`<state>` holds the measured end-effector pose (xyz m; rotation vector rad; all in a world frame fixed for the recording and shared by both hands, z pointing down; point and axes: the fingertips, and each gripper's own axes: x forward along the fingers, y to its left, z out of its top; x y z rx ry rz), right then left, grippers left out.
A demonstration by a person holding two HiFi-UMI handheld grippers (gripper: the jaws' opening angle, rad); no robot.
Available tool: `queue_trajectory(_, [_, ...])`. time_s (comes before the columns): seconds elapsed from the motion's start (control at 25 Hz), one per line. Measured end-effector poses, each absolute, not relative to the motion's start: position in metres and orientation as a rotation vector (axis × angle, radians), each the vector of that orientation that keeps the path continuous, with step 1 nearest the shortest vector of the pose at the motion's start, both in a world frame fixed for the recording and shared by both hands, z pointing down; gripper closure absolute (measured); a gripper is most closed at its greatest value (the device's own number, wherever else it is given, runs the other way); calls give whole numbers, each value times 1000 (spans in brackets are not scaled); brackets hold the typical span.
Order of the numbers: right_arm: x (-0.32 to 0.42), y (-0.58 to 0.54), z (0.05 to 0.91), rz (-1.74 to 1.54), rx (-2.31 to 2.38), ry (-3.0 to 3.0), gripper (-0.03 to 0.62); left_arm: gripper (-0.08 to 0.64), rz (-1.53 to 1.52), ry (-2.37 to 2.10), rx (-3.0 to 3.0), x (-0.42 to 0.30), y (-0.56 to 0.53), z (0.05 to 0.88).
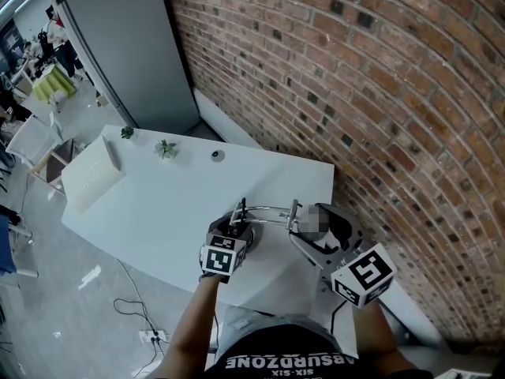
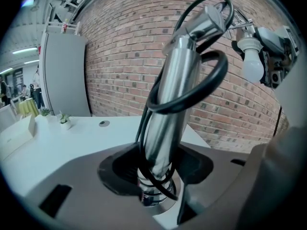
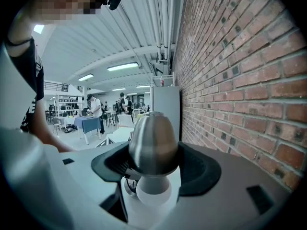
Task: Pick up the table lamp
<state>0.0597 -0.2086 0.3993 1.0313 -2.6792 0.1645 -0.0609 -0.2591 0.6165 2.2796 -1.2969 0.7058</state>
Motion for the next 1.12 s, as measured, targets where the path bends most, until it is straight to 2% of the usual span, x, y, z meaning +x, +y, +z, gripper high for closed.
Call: queue_trajectory(1.12, [70, -215, 297, 17, 1129, -2817, 296, 370, 558, -1252, 2487, -39, -270, 500])
